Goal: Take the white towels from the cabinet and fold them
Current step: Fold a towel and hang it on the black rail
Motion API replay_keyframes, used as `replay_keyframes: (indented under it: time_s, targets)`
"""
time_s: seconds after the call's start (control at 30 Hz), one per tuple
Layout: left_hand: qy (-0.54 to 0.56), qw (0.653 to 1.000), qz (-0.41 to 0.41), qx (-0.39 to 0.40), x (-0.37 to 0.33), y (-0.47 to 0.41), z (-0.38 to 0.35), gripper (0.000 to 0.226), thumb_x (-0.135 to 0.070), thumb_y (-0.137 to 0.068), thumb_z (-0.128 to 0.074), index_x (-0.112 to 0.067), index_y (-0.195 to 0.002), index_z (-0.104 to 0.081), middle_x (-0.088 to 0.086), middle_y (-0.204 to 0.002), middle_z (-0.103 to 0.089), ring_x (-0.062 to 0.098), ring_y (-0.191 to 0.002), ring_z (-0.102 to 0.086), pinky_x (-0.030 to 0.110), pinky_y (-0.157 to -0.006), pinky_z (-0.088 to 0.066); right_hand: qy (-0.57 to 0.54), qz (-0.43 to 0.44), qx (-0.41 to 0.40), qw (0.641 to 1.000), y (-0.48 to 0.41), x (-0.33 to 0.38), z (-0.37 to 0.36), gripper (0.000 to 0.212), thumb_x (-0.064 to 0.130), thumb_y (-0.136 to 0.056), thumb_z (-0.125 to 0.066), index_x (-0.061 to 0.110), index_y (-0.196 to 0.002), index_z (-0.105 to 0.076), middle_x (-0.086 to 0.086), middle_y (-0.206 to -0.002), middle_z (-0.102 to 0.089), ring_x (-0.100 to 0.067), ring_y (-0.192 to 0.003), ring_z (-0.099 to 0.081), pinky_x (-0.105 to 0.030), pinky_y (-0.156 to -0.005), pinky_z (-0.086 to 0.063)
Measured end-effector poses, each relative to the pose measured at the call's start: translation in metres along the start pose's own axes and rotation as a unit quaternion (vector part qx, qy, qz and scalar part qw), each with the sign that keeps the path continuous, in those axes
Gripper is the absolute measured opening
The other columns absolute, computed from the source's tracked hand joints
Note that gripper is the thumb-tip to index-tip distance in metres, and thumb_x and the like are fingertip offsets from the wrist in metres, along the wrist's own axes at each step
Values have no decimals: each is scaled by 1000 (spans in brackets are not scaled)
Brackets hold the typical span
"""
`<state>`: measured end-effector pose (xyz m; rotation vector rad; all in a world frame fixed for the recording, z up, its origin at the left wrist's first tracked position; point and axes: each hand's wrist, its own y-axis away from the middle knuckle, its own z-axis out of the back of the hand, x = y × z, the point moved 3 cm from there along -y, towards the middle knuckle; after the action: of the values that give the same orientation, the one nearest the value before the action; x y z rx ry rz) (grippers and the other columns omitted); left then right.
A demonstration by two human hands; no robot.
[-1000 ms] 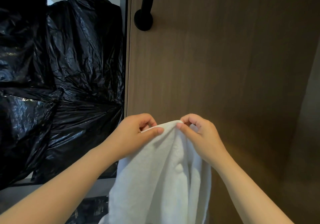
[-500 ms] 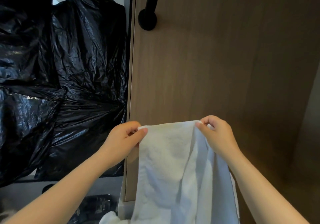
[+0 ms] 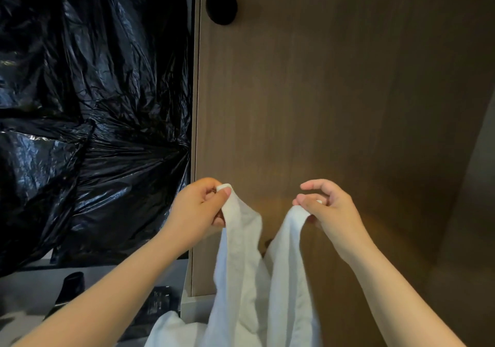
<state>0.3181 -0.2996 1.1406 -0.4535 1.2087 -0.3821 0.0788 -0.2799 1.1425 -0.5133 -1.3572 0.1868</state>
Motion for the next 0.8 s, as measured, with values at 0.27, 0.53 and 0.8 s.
replay_keyframes:
  time_s: [0.27,0.53,0.8]
  targets:
    - [65,995,65,31,16,19,-12,21,-19,-96,-56,-4,-87,-67,10,-72,-70,14,-61,-67,14,-54,-51,-31,-30,179,983,26,-8,-20,35,15,-85,-74,21,-116,-62,5,-103,-75,-12,-100,-70,-20,-82,-56]
    - [111,989,74,57,9,32,-13,22,-22,-97,-53,-7,-93,-69,24,-88,-67,39,-76,-61,40,-75,-56,-27,46,85,995,30,-5,-35,5,8,-82,-75,7,-86,-71,-5,-70,-72,-17,-62,-69,-19,-62,-55]
    - [149,988,38,19,-13,21,-3,20,-19,-97,-52,-6,-99,-67,17,-85,-70,19,-67,-64,16,-58,-53,10,138,59,989,26,25,-42,10,19,-81,-77,23,-87,-71,10,-84,-73,-11,-84,-70,-17,-67,-56]
